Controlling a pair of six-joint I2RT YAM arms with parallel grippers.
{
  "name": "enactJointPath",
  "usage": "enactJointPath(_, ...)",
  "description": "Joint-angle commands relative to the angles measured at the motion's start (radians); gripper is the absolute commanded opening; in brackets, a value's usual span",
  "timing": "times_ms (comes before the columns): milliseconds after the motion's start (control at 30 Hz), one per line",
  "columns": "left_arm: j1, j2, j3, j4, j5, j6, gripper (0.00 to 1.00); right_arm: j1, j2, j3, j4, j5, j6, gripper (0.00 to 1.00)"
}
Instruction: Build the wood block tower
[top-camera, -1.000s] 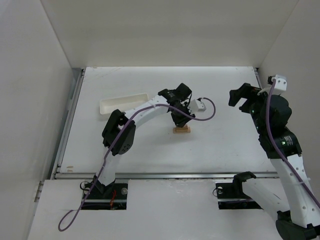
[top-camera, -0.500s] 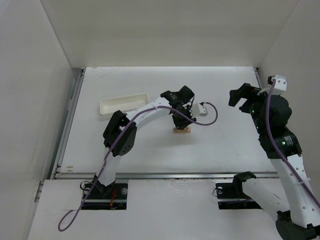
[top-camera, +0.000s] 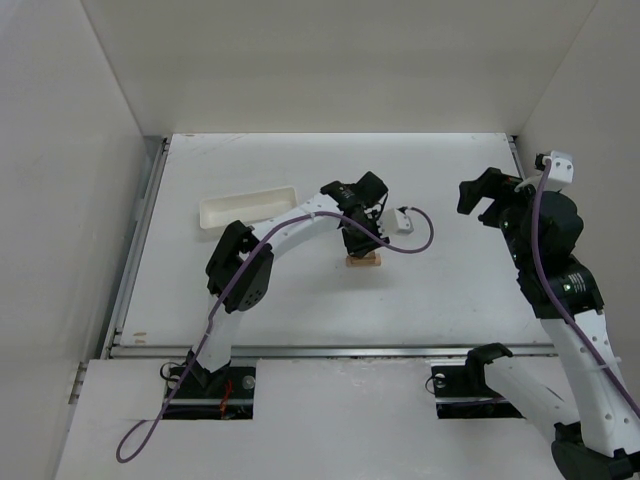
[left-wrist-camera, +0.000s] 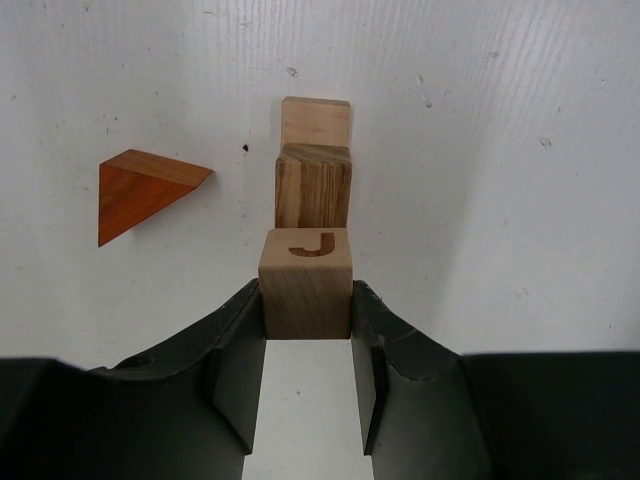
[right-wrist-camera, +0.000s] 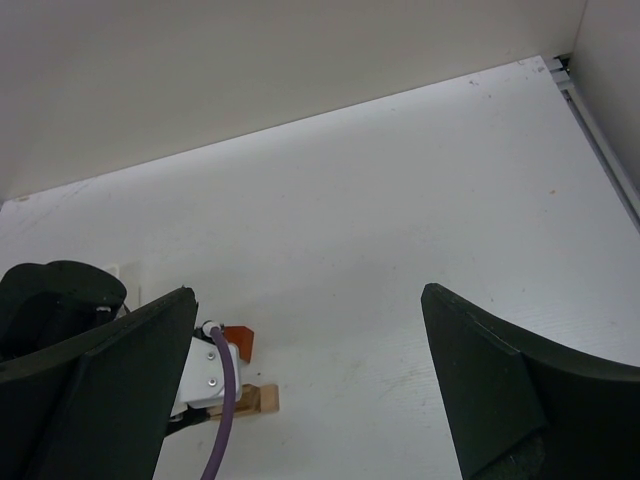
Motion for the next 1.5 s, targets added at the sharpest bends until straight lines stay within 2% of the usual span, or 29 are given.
enactJointPath(0,-0.001,0.0,-0.001,-0.02,0.0,0.024,0.08,-0.006,-0.011,-0.005,0.013,0.012,-0.012,1.0)
enactJointPath(1467,-0.001,0.018,-0.013,0.026,0.029,-0.016,0.09,-0.006,-0.02,-0.005,0.003,0.021,-0.021,1.0)
